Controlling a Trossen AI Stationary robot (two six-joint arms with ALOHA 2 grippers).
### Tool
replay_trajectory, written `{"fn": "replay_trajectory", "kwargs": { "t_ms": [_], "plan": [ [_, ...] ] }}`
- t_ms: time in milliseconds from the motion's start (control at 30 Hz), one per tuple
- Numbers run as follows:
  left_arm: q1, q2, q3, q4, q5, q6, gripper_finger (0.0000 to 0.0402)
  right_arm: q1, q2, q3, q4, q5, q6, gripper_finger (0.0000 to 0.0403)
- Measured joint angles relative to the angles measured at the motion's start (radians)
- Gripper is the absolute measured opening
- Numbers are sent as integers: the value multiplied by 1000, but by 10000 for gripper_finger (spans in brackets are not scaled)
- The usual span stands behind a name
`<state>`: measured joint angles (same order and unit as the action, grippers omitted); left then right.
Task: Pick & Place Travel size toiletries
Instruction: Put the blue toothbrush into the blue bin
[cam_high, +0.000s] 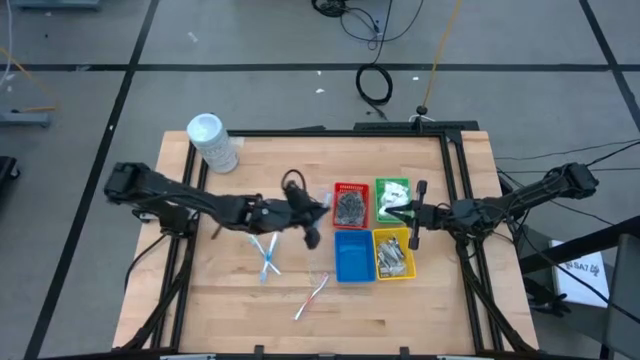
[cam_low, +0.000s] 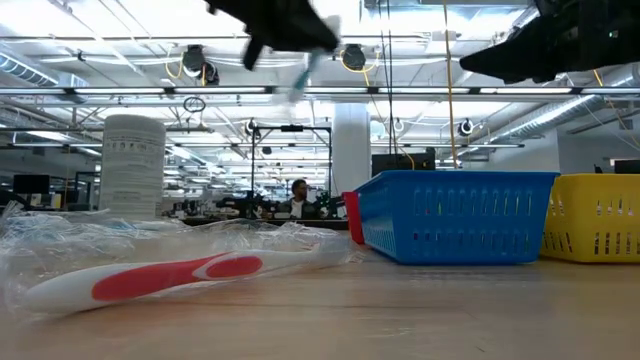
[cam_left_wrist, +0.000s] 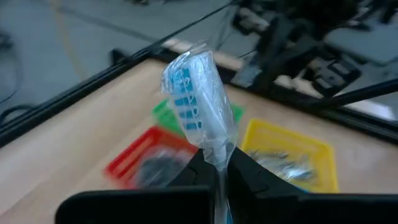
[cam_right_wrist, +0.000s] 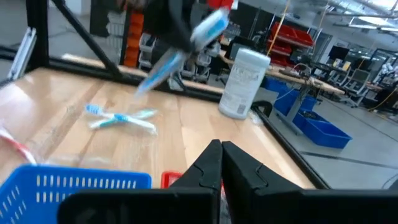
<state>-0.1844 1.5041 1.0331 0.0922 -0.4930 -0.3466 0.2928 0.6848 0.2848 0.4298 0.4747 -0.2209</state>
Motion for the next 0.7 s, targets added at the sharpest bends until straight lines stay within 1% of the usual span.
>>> {"fn": "replay_trajectory", "kwargs": {
  "t_ms": [133,200,333,400,500,633,700],
  "plan": [
    [8,123,0,222,106,73,7,0,-7,0,41,-3,-2,0],
    [7,198,0,366,166,91,4,1,-14,0,37,-3,-3,0],
    [7,330,-1,670,345,112,11,2,-18,0,37,-3,-1,0],
    [7,374,0,764,399,106,10,2,-19,0,38,-3,-1,0],
    [7,424,0,800,408,61,4,2,-21,0,38,-3,-1,0],
    [8,466,0,831,371,-4,15,2,-21,0,37,-4,-1,0],
    [7,483,1,859,369,-32,15,2,-21,0,38,-4,-1,0]
  ]
}}
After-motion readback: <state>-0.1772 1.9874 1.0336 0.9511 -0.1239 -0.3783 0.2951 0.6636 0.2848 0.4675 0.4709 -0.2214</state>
